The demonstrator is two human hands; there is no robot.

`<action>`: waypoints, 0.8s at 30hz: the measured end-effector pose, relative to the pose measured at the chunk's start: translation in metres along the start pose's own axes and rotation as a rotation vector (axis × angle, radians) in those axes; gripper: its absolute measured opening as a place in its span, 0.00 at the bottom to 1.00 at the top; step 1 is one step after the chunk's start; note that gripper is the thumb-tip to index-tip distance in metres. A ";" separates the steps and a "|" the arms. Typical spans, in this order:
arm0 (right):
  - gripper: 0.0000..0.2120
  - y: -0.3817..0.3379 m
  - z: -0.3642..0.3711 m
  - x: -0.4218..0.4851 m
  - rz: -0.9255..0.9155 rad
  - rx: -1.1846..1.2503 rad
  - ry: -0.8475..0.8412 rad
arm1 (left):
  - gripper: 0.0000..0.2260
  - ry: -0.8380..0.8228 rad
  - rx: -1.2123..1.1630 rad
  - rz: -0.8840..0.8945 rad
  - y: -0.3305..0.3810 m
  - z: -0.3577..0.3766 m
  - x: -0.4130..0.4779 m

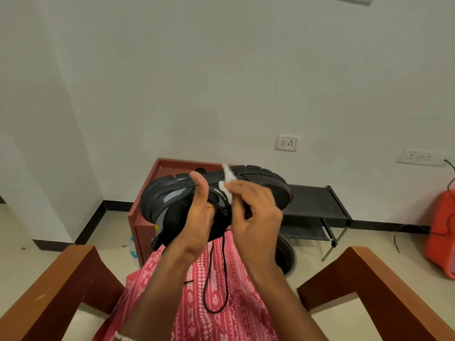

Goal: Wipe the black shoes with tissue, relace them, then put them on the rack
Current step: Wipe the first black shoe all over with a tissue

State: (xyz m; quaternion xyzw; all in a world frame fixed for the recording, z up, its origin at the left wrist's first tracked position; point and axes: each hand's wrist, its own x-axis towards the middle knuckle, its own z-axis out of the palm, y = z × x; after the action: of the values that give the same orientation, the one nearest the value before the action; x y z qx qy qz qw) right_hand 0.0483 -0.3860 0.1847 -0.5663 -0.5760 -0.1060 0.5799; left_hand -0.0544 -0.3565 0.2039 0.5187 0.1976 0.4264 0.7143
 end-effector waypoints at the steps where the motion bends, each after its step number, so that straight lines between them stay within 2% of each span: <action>1: 0.14 -0.008 0.000 -0.004 -0.007 0.056 -0.025 | 0.46 0.020 0.000 -0.011 0.001 -0.001 -0.001; 4: 0.16 -0.017 -0.003 -0.011 -0.075 0.079 -0.051 | 0.49 0.033 0.002 -0.022 0.003 -0.004 -0.002; 7: 0.13 0.002 -0.001 -0.005 -0.118 -0.078 -0.023 | 0.45 0.013 -0.003 -0.024 0.004 0.000 -0.002; 10: 0.12 0.023 0.001 0.008 -0.077 -0.247 0.026 | 0.43 0.018 -0.019 0.004 0.003 0.002 0.000; 12: 0.12 0.024 0.000 0.010 -0.030 -0.276 0.024 | 0.42 0.036 -0.017 -0.001 0.003 0.002 0.000; 14: 0.13 0.013 -0.002 0.008 0.034 -0.185 -0.033 | 0.41 0.046 -0.006 -0.022 0.003 0.002 -0.001; 16: 0.14 -0.003 -0.006 0.004 0.052 0.010 -0.115 | 0.42 0.067 0.014 -0.051 0.004 0.001 -0.002; 19: 0.17 -0.018 -0.010 0.000 -0.034 0.075 -0.167 | 0.41 0.091 0.010 -0.080 0.005 0.000 -0.002; 24: 0.13 0.013 -0.006 0.009 -0.062 -0.239 0.004 | 0.36 0.107 0.023 -0.074 0.006 0.006 0.000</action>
State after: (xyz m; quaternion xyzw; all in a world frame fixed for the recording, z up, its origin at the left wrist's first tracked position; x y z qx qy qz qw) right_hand 0.0652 -0.3815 0.1868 -0.6131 -0.5753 -0.1931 0.5059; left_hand -0.0528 -0.3593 0.2114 0.4954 0.2594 0.4244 0.7121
